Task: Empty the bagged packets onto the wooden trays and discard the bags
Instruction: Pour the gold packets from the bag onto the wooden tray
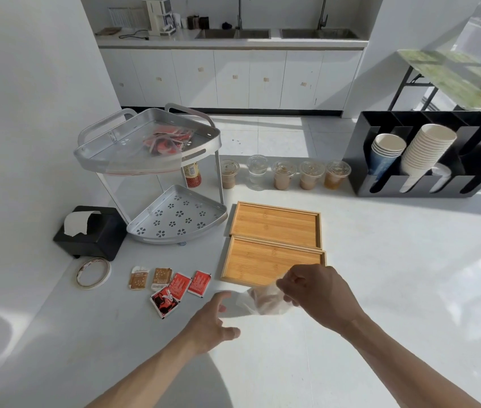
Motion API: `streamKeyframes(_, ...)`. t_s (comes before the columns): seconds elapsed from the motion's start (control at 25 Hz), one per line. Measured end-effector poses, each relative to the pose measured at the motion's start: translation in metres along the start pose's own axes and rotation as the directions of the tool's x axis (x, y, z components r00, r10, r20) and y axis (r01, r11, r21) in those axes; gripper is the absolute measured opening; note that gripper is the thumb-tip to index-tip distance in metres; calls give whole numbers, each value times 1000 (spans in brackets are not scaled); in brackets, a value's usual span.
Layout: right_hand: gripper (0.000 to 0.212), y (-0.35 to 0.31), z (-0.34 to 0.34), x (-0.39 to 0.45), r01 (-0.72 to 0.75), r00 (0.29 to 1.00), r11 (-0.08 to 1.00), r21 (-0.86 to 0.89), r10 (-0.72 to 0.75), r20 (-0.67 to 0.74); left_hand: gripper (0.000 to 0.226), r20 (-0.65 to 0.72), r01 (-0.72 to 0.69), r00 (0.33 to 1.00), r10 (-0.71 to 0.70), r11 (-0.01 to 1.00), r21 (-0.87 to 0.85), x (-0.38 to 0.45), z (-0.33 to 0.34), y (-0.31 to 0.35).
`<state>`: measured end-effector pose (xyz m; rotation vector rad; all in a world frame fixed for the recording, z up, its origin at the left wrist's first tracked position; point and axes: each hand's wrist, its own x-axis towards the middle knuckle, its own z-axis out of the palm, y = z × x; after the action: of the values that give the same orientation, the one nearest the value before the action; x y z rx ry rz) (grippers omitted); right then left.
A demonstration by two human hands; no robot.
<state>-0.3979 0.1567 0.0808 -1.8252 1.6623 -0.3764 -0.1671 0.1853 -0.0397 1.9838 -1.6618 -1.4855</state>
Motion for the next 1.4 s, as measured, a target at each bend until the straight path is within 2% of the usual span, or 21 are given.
streamKeyframes(0.04, 24, -3, -6, 4, 7, 1000, 1000, 13, -7, 4, 81, -2, -29, 1000, 29, 999, -41, 6, 0, 2)
streamKeyframes(0.12, 24, -7, -17, 11, 20, 1000, 999, 37, -20, 16, 75, -36, -102, 995, 98, 984, -148, 20, -1, 6)
streamKeyframes(0.28, 24, -8, -32, 28, 10, 1000, 997, 73, -11, 20, 16, -185, -150, 979, 87, 920, -363, 32, -3, 23)
streamKeyframes(0.36, 22, -3, -35, 36, -13, 1000, 996, 91, 10, 27, 2, -230, -153, 971, 60, 899, -410, 32, -5, 28)
streamKeyframes(0.6, 20, 31, -36, 74, -169, 983, 969, 181, 179, -42, 18, -258, -148, 966, 3, 825, -545, 40, -40, 43)
streamKeyframes(0.76, 22, 61, -17, 102, -326, 939, 863, 386, 344, 25, 10, -329, -178, 944, 14, 863, -472, 53, -69, 60)
streamKeyframes(0.88, 21, 79, 1, 117, -401, 912, 825, 398, 400, 89, 9, -331, -183, 942, 54, 910, -371, 63, -87, 70)
streamKeyframes(1.04, 15, 94, 31, 127, -444, 889, 796, 411, 450, 89, 6, -323, -182, 941, 101, 956, -229, 73, -103, 81)
streamKeyframes(1.24, 14, 93, 57, 134, -496, 856, 721, 483, 499, 135, 9, -286, -205, 941, 179, 977, -63, 81, -119, 100)
streamKeyframes(1.4, 16, 91, 61, 139, -514, 845, 679, 524, 507, 171, 8, -275, -234, 935, 224, 972, -4, 83, -125, 115)
